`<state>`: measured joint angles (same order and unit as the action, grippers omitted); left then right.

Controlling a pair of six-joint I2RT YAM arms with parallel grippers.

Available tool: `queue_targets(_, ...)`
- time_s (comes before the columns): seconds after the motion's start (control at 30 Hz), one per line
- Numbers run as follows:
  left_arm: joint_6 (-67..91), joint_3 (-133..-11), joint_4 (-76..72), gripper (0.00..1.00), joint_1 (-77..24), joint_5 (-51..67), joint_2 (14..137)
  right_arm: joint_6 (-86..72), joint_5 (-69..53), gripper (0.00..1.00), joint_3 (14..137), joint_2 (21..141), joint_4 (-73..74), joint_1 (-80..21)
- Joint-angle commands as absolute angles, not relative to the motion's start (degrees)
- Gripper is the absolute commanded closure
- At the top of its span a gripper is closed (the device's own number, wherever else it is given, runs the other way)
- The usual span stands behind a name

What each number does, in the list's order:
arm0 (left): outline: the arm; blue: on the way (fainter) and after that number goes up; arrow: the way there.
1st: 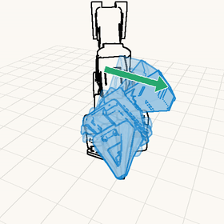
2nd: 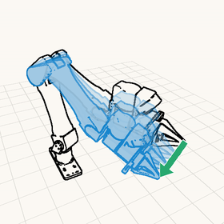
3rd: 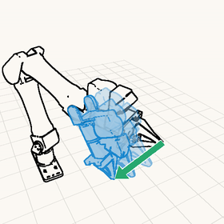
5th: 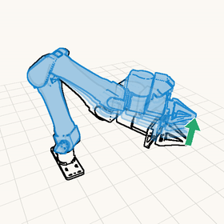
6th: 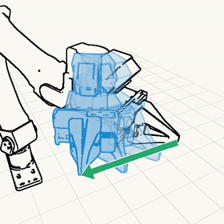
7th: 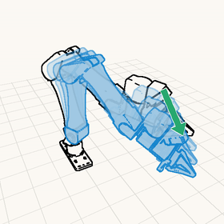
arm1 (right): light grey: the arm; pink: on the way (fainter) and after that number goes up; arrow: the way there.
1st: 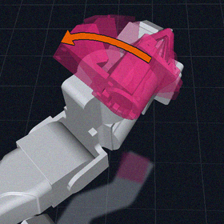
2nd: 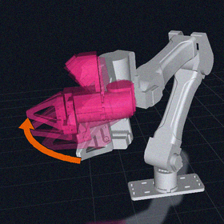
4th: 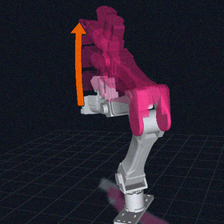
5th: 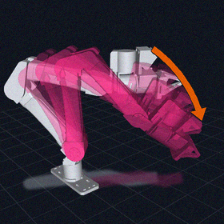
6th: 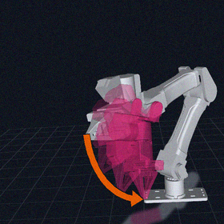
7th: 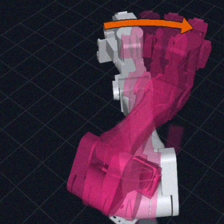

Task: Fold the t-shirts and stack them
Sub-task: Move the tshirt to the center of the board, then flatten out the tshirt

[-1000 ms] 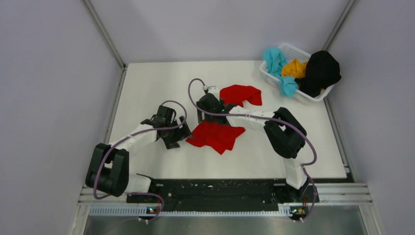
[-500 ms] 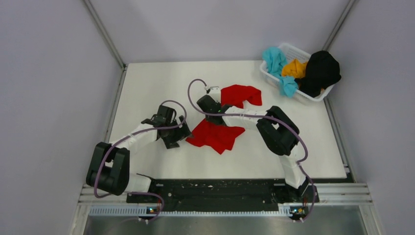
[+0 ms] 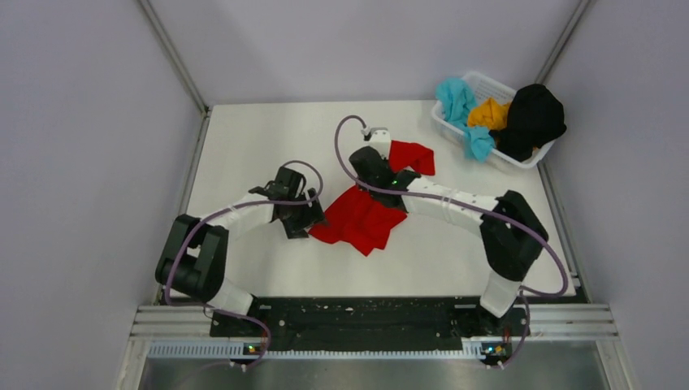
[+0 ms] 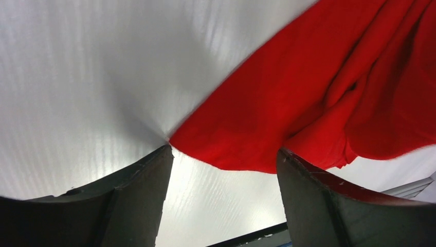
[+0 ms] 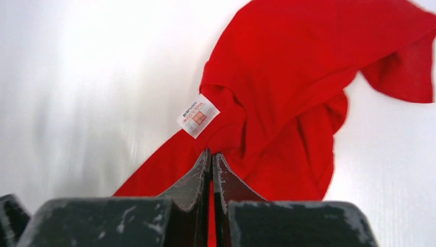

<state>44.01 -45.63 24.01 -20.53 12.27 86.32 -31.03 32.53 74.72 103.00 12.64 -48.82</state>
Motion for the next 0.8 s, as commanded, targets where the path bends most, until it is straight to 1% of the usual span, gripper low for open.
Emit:
queue_targets(0.0,42.82,-47.71,24.69,0.26,-23.51,10.29,90.06,-30.45,31.73,1.00,68.97,93.97,10.47,-45.68)
queue_targets(0.2,45.22,-51.21,27.80,0.35,-27.91,4.40,94.78,-30.73,30.64,1.00,59.48,82.81,10.05,-41.47)
queue_targets(0.33,46.99,-55.76,32.31,0.39,-31.34,-4.55,97.49,-29.85,33.00,1.00,55.54,77.63,10.30,-40.78)
queue_targets(0.37,47.33,-57.34,33.73,0.43,-32.06,-6.26,98.10,-29.72,33.66,1.00,54.90,76.82,10.59,-40.66)
queue_targets(0.43,47.98,-59.44,36.25,0.57,-32.84,-9.08,99.40,-29.66,34.30,1.00,53.67,75.54,11.40,-40.27)
queue_targets(0.47,48.13,-60.05,36.85,0.66,-32.94,-9.88,100.01,-29.89,34.38,1.00,53.06,75.05,11.83,-39.99)
queue_targets(0.5,48.16,-60.56,37.10,0.78,-32.96,-10.57,100.57,-30.14,34.29,1.00,52.40,74.53,12.12,-39.40)
queue_targets(0.53,48.27,-61.13,37.38,0.97,-33.01,-11.26,101.01,-30.33,34.22,1.00,51.77,74.11,12.35,-38.69)
queue_targets(0.57,48.40,-61.95,37.85,1.00,-32.97,-12.24,101.19,-30.38,33.97,1.00,51.34,73.57,12.62,-37.76)
queue_targets(0.63,48.74,-63.76,39.92,1.00,-32.96,-15.28,100.52,-30.41,33.77,1.00,51.16,72.27,13.64,-35.46)
queue_targets(0.77,47.71,-67.83,42.76,1.00,-32.60,-26.21,92.69,-27.95,34.78,1.00,52.80,66.59,14.06,-30.74)
